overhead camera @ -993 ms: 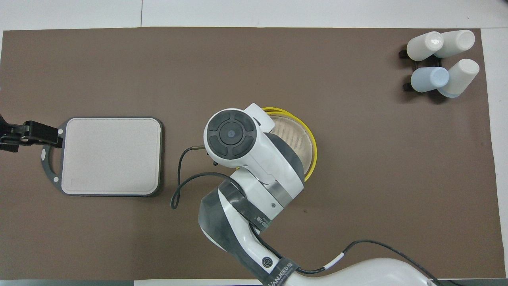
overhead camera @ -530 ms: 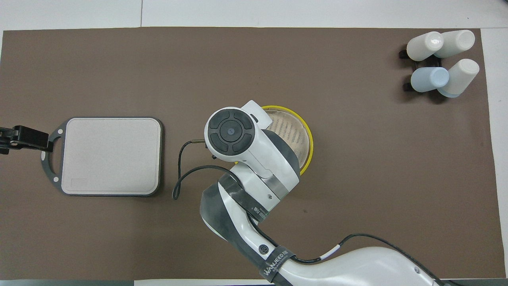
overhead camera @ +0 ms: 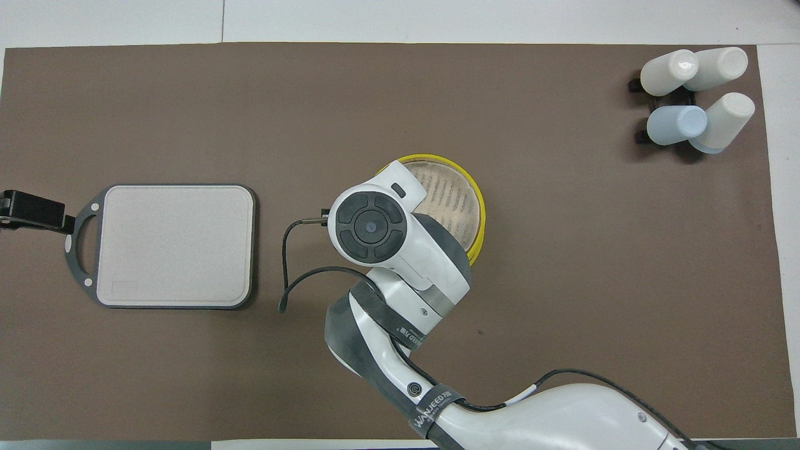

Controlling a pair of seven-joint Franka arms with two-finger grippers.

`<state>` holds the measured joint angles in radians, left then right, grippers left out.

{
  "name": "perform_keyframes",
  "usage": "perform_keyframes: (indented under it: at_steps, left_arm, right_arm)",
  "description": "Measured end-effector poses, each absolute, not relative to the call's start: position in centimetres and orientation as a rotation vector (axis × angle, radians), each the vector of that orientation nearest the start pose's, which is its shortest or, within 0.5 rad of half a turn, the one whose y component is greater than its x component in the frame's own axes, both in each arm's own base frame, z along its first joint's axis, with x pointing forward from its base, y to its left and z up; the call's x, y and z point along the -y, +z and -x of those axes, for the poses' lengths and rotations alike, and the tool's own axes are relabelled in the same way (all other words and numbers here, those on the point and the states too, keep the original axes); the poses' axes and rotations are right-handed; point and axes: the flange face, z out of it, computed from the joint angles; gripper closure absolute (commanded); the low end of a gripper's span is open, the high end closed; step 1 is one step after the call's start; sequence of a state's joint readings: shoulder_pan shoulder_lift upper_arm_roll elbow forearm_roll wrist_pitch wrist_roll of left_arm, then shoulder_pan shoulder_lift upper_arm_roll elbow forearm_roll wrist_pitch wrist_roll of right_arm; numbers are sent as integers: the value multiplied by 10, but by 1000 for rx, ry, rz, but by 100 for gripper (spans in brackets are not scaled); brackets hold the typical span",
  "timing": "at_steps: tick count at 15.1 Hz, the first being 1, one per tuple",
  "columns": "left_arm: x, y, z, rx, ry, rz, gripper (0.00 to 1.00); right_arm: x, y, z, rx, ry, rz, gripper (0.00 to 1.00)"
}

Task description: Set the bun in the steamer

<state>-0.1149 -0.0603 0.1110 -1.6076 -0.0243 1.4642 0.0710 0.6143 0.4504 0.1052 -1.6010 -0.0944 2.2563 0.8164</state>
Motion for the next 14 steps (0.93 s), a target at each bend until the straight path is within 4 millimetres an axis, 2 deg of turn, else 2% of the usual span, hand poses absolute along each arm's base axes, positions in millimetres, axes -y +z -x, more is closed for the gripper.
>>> perform_keyframes:
  at_steps: [14]
  left_arm:
    - [4, 630, -526, -123, 133, 3169, 0]
  right_arm:
    - [-447, 402, -525, -88, -194, 3071, 100]
